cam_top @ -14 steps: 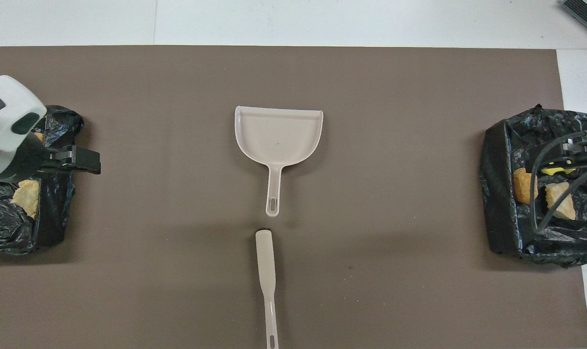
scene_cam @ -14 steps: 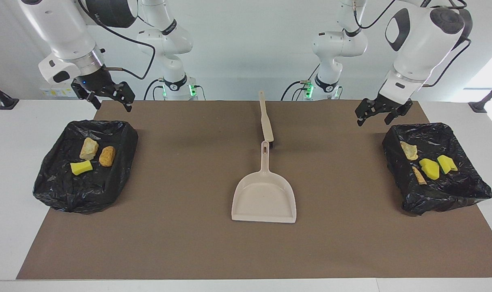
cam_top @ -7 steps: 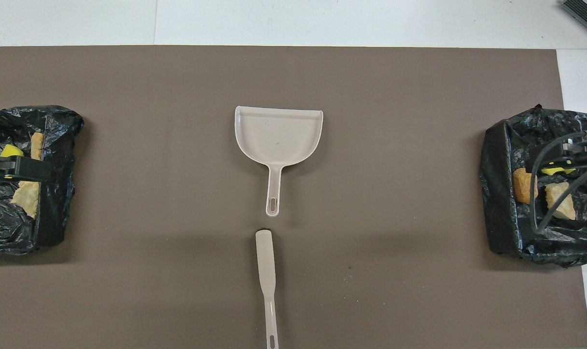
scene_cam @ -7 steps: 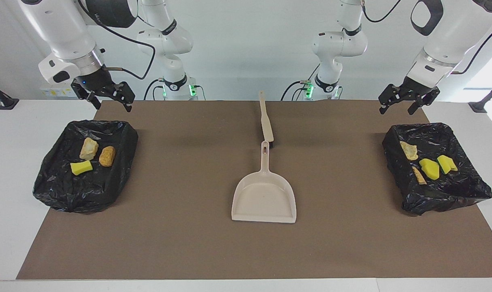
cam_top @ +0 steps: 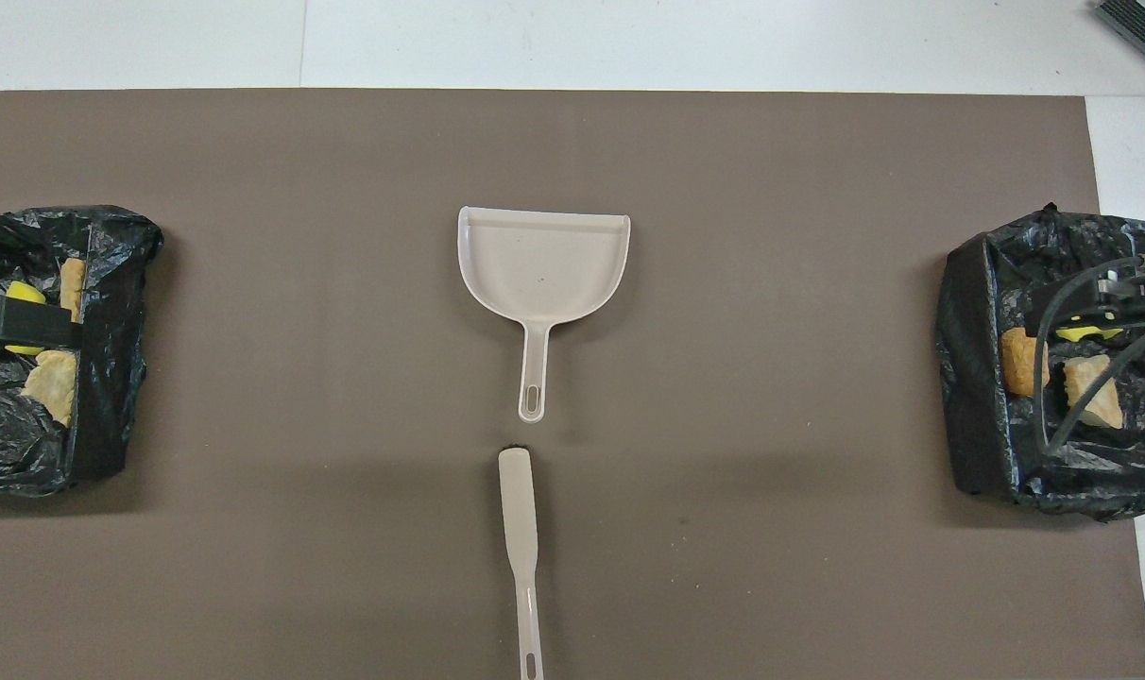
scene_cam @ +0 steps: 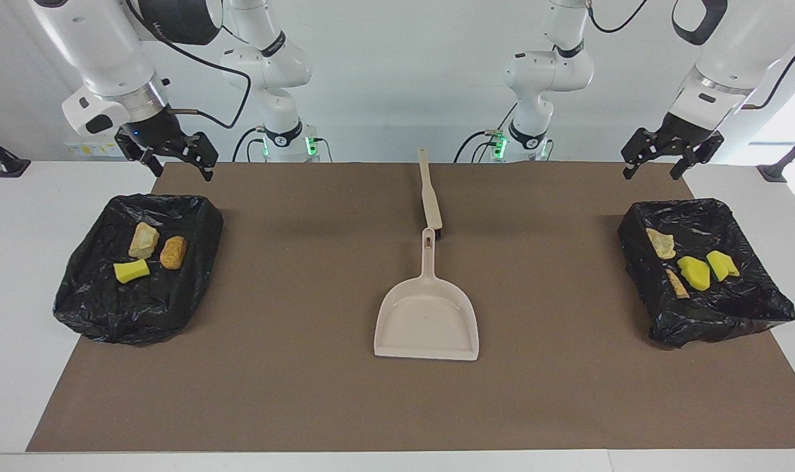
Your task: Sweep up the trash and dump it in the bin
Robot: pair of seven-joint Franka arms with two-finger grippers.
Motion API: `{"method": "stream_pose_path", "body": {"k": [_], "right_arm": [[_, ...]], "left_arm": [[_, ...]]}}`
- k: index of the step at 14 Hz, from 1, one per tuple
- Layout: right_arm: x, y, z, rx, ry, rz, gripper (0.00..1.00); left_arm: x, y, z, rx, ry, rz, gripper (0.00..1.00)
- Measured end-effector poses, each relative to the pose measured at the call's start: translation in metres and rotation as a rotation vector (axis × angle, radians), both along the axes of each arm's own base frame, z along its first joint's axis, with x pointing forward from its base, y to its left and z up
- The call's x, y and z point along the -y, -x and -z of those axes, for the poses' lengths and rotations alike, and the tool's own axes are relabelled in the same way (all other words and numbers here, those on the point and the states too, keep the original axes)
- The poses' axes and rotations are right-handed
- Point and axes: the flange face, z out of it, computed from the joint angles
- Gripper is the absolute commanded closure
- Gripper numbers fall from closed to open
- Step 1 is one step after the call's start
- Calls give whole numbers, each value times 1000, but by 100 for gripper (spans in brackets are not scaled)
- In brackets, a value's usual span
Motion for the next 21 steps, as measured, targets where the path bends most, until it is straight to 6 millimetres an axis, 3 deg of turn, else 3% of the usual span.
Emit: {"method": "stream_pose_path", "body": {"k": [6, 21], "right_arm": [[0, 0, 0, 0, 0, 0, 0], [0, 0, 0, 0, 0, 0, 0]], "left_arm": [[3, 3, -26, 2, -7, 7, 0], [14, 2, -19, -26, 5, 15, 0]]}}
